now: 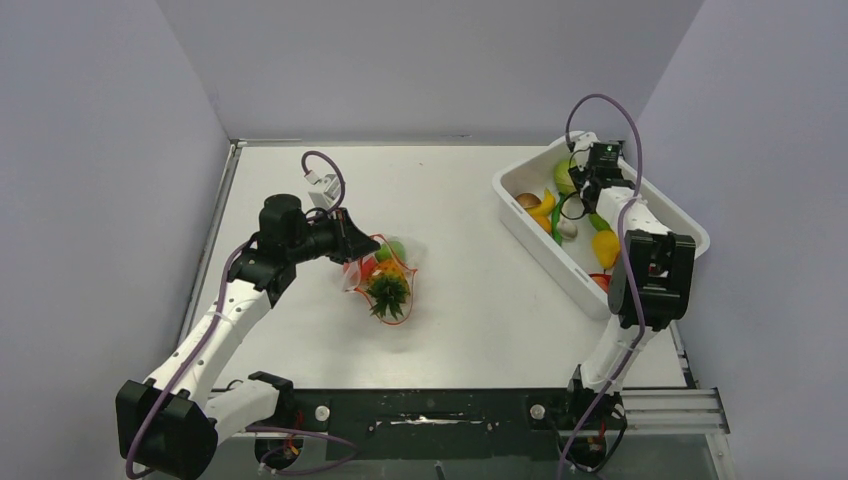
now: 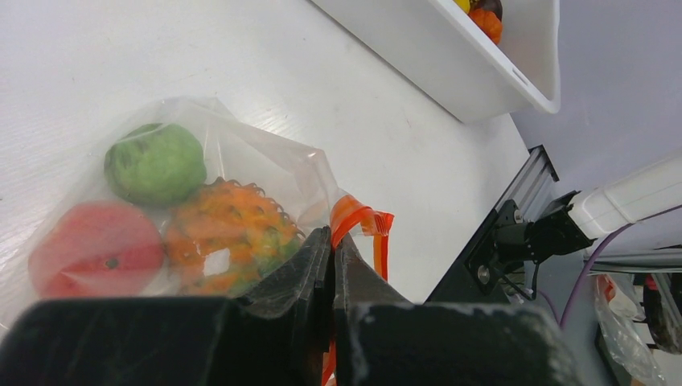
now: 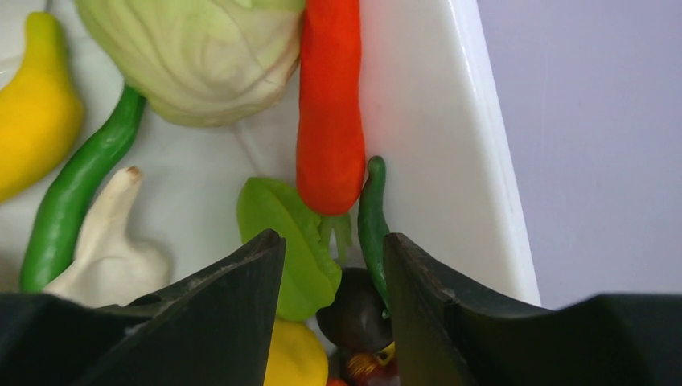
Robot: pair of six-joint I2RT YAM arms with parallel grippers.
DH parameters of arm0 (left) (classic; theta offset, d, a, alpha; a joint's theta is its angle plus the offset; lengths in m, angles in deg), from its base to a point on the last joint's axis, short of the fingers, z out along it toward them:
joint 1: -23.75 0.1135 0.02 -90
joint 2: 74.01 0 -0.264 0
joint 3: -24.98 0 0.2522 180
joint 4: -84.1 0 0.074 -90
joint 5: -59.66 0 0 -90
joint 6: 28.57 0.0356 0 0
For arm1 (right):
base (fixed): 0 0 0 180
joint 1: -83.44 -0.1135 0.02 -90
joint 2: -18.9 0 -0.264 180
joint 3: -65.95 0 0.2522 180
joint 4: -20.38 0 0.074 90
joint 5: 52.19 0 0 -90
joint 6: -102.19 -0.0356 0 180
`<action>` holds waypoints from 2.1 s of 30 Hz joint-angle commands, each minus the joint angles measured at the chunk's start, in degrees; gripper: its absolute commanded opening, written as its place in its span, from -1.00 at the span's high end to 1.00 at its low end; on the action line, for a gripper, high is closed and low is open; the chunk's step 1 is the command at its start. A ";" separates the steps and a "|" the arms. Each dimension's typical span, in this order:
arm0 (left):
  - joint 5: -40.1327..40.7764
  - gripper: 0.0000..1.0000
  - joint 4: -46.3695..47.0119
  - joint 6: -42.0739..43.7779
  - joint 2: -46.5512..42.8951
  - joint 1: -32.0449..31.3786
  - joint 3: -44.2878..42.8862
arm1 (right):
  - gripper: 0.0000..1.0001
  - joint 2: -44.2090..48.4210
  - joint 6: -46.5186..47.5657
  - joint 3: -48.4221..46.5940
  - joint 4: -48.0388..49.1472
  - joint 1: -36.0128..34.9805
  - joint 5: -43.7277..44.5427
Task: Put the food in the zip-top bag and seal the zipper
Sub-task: Pick up the fake vegetable from the bin.
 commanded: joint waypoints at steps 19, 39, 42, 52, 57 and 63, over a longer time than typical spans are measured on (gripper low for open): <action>0.00 1.00 3.44 -1.40 -1.05 0.42 -1.92 | -0.07 -8.83 4.09 -7.84 8.47 3.21 -4.12; 0.86 1.00 3.31 -1.77 -0.82 0.42 -1.97 | 0.25 -12.26 7.41 -7.70 13.06 3.50 2.67; 1.22 1.00 3.38 -2.35 -0.93 0.40 -1.92 | 0.41 -9.96 6.88 -6.64 13.55 3.07 3.22; 1.38 1.00 4.15 -4.86 -1.57 0.44 -2.56 | 0.58 -1.61 3.66 -3.23 10.98 0.35 6.13; 1.39 1.00 4.06 -5.50 -1.81 0.43 -2.96 | 0.59 3.52 0.41 -1.64 8.59 -1.38 5.50; 1.20 1.00 4.89 -7.74 -2.09 0.52 -2.51 | 0.59 9.95 -4.14 -0.21 4.94 -5.18 3.51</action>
